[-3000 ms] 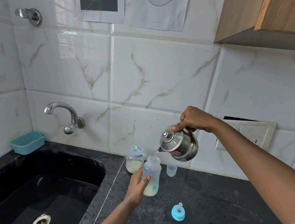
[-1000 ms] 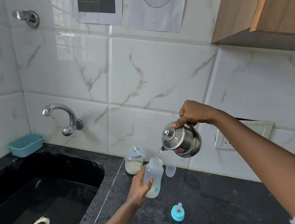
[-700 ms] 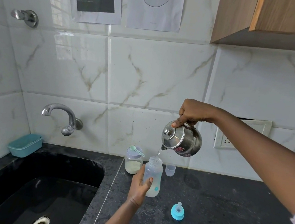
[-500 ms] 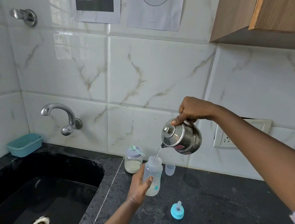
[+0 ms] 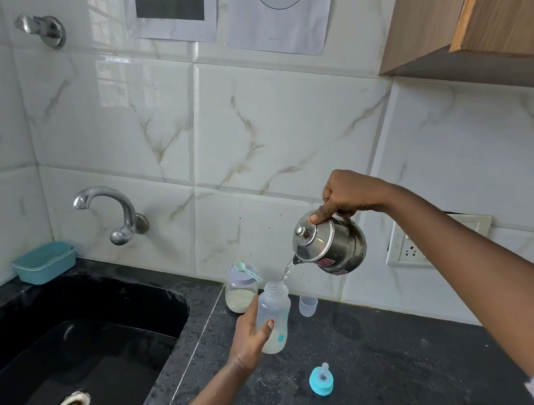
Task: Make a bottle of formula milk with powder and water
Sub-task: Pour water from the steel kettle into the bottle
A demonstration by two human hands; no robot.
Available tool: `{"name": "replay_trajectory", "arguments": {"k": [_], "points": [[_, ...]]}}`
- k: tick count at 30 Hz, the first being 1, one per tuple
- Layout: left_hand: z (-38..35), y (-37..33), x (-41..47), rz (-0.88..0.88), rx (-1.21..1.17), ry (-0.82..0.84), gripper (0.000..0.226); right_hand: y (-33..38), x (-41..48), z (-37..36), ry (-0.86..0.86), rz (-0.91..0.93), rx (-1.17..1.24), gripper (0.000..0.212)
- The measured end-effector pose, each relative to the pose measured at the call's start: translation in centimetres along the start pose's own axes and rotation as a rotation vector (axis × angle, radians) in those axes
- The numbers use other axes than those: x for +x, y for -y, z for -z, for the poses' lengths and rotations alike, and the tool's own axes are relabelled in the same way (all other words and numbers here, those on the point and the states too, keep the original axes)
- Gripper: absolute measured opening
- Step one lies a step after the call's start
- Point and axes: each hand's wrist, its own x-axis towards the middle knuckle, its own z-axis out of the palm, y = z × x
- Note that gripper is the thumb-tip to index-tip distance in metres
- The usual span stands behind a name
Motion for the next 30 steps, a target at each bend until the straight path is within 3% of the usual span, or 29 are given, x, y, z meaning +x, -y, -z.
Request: {"name": "replay_trajectory", "arguments": {"k": [30], "points": [[-0.05, 0.63, -0.37, -0.024, 0.006, 0.028, 0.087, 0.42, -0.07, 0.73, -0.008, 0.021, -0.115, 0.057]]}}
